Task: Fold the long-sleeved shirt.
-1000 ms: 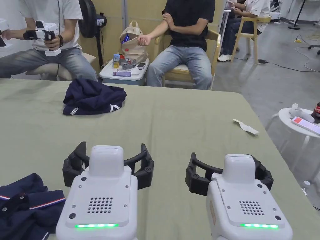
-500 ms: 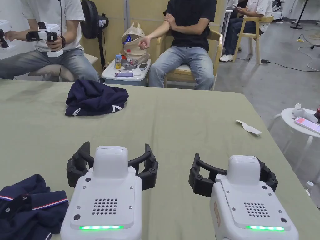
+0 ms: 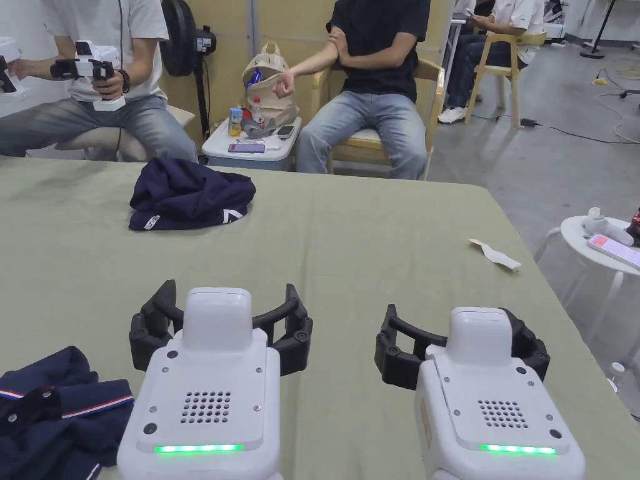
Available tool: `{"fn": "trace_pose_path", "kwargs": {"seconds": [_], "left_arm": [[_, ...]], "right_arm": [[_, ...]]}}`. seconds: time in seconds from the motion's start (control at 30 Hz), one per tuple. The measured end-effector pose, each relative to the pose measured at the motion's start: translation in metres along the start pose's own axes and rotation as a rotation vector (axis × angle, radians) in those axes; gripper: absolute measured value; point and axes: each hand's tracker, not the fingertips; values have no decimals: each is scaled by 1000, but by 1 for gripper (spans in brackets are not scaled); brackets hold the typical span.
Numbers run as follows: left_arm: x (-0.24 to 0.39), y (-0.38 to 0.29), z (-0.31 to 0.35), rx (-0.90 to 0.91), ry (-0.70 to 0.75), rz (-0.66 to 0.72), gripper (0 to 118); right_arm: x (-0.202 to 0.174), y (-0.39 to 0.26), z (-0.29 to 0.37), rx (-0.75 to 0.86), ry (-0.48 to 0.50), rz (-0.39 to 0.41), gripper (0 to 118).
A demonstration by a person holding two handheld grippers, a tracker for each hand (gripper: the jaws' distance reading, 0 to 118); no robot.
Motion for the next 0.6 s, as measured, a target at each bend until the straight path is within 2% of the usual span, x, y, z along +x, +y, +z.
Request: {"fn": "trace_pose_path", "kwargs": {"seconds": [0.3,0.4,0.5,0.57,0.6], "left_arm": [[-1,0,-1,0,13,-7,111],[-4,1,0,11,11,29,111],[-13,1,-2,-9,-64,103,110],[-17,-1,-6,-35,-98,141,97],[-17,-2,-7,-39,-82,137,77]], "right_arm": [[-1,2,3,50,18,9,116],[1,3,4,66,9,5,116],[4,2,3,74,36,-6,116],[4,0,2,52,65,-11,113],[4,-2,1,45,71,-13,103]]}}
